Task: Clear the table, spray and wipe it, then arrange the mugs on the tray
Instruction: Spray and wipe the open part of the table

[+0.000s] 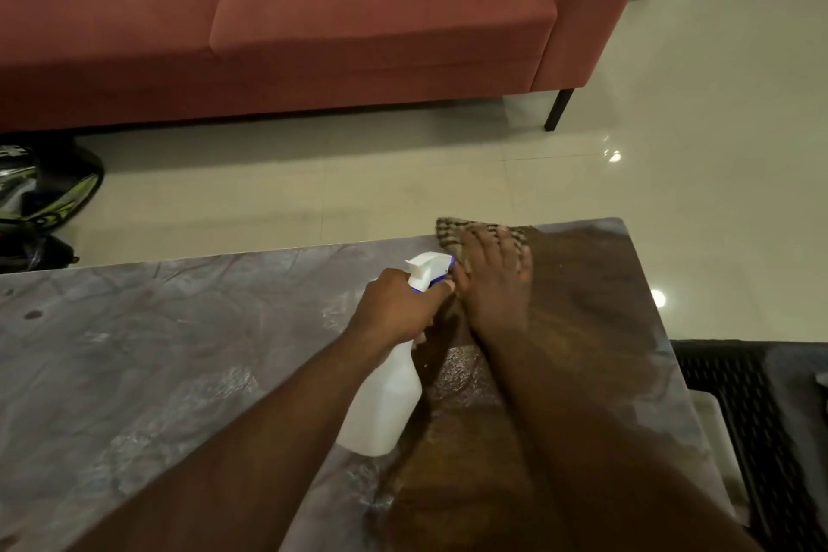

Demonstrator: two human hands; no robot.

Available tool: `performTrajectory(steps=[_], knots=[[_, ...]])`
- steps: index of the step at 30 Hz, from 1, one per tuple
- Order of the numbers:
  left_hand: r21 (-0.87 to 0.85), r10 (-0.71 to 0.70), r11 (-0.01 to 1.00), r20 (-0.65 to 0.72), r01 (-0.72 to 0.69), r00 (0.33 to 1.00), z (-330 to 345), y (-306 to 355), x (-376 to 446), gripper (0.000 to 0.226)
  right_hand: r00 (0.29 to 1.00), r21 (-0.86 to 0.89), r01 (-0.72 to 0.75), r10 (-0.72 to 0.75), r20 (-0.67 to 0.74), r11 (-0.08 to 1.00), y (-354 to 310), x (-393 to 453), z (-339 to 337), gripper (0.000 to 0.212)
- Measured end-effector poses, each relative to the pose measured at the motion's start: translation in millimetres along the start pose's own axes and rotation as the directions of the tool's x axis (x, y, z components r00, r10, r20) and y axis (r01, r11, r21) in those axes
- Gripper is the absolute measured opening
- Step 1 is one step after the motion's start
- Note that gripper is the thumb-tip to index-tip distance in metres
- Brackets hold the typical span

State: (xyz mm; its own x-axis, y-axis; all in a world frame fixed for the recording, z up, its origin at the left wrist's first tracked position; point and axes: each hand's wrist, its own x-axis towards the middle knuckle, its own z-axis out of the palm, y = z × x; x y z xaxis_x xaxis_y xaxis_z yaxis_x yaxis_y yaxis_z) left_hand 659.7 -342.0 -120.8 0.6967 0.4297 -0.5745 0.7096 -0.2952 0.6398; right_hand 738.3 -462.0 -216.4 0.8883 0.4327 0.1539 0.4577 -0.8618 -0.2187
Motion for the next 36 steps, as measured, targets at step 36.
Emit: performTrajectory(steps=[36], knots=[[0.013,0.071,0.997,0.231,-0.076,0.970,137,143,39,0.027,0.994,0.083,-0.037,0.028,0.109,0.996,148,-12,-52,0.052]])
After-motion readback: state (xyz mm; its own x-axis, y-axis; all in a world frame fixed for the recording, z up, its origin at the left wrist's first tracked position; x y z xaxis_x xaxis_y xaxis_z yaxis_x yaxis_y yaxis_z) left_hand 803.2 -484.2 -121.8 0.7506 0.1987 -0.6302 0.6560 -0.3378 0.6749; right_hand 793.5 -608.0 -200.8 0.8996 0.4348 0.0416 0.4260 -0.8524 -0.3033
